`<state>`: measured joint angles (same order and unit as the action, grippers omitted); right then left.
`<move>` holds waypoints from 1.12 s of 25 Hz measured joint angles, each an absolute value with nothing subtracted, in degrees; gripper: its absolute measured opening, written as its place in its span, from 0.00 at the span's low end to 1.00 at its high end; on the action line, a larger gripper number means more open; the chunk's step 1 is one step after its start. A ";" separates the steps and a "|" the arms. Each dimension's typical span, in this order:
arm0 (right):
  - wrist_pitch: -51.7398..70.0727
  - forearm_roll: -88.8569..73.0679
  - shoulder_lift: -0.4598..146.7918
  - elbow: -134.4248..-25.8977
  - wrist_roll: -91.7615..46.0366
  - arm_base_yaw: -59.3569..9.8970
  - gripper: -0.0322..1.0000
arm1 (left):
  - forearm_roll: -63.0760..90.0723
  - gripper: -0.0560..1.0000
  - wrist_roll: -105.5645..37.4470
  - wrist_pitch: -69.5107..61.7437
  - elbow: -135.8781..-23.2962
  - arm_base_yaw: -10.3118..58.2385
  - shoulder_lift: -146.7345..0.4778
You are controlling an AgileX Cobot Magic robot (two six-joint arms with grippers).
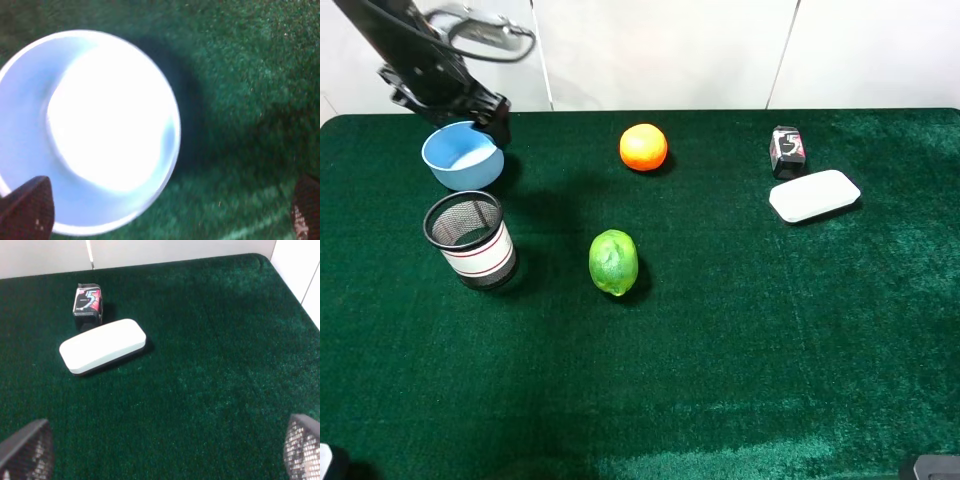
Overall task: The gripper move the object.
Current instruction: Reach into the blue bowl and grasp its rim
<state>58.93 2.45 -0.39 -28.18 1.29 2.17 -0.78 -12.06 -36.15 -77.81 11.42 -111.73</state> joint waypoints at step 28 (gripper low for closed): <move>58.93 2.45 -0.39 -28.18 1.29 2.17 0.70 | 0.35 0.79 -12.06 -26.61 -78.27 11.86 -124.19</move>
<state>58.93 2.45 -0.39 -28.18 1.29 2.17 0.35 -12.06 -26.61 -78.27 11.86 -124.19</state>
